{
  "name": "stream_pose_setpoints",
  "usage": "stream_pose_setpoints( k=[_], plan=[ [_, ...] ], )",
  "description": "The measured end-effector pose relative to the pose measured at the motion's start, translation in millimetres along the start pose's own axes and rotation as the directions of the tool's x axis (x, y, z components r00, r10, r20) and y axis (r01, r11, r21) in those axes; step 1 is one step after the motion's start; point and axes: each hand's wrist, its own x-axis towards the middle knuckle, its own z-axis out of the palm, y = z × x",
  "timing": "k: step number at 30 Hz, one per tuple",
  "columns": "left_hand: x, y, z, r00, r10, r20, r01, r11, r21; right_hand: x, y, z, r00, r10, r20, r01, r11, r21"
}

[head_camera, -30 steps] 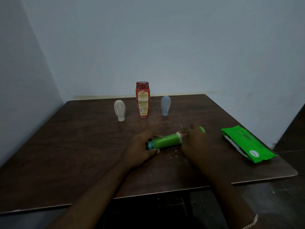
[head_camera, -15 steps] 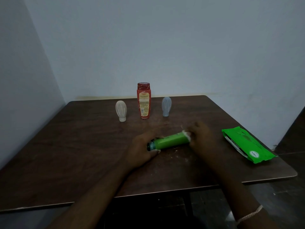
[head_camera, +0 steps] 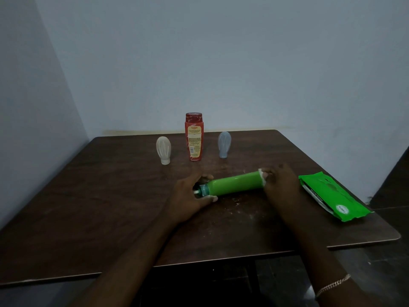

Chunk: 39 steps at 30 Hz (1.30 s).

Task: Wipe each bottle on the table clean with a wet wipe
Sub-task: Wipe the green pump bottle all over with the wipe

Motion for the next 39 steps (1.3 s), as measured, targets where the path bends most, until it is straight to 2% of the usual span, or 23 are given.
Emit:
stream_pose_setpoints(
  k=[4,7,9,11,13,16,20,23,27,29,33,35,37,39],
  plan=[
    [-0.9,2.1,0.3,1.000,-0.006,0.000,0.006,1.000,-0.007,-21.5,-66.1,-6.3,0.978,-0.141,0.153,0.117,0.981,0.152],
    [-1.9,4.8,-0.2,1.000,-0.018,-0.001,0.018,0.999,-0.037,-39.8,-109.9,-4.9,0.905,-0.340,0.256,0.306,0.938,0.164],
    [-2.1,6.5,-0.6,0.999,-0.037,0.006,0.037,0.998,-0.048,-47.3,-119.9,1.0,0.853,-0.441,0.279,0.418,0.897,0.140],
    [-2.1,7.5,-0.6,0.998,-0.056,-0.001,0.056,0.996,-0.076,-49.7,-117.2,4.9,0.845,-0.470,0.254,0.448,0.883,0.142],
    [-2.1,10.4,-1.2,0.995,-0.097,-0.025,0.094,0.990,-0.105,-45.2,-109.5,3.7,0.879,-0.437,0.190,0.411,0.897,0.161],
    [-2.3,14.3,-3.7,0.984,-0.155,-0.090,0.137,0.974,-0.181,-26.2,-89.0,-5.6,0.951,-0.297,0.091,0.276,0.942,0.193],
    [-1.4,15.6,-10.6,0.958,-0.202,-0.205,0.116,0.922,-0.370,4.9,-35.0,-2.5,0.993,-0.110,0.039,0.106,0.990,0.088],
    [3.8,20.0,-13.1,0.927,-0.245,-0.285,0.082,0.872,-0.483,10.0,-11.7,-2.1,0.987,0.080,0.143,-0.112,0.966,0.234],
    [18.3,25.8,-3.6,0.869,-0.336,-0.363,-0.016,0.715,-0.699,-6.5,-12.2,5.3,0.978,0.100,0.181,-0.167,0.897,0.408],
    [26.7,33.8,7.0,0.844,-0.387,-0.370,-0.025,0.662,-0.749,-21.1,-22.0,13.0,0.979,0.121,0.166,-0.188,0.857,0.480],
    [41.3,52.5,30.3,0.752,-0.498,-0.432,0.062,0.706,-0.706,-55.3,-59.0,28.6,0.983,0.117,0.143,-0.181,0.778,0.602],
    [45.4,58.9,39.7,0.717,-0.507,-0.479,0.109,0.760,-0.641,-70.8,-77.3,33.3,0.981,0.098,0.165,-0.182,0.750,0.635],
    [48.6,61.1,43.9,0.708,-0.467,-0.530,0.184,0.846,-0.500,-81.6,-88.4,34.8,0.980,0.065,0.190,-0.171,0.766,0.620],
    [52.2,58.3,42.2,0.742,-0.429,-0.514,0.270,0.894,-0.357,-85.9,-90.8,33.8,0.981,0.027,0.194,-0.145,0.765,0.627]
  ],
)
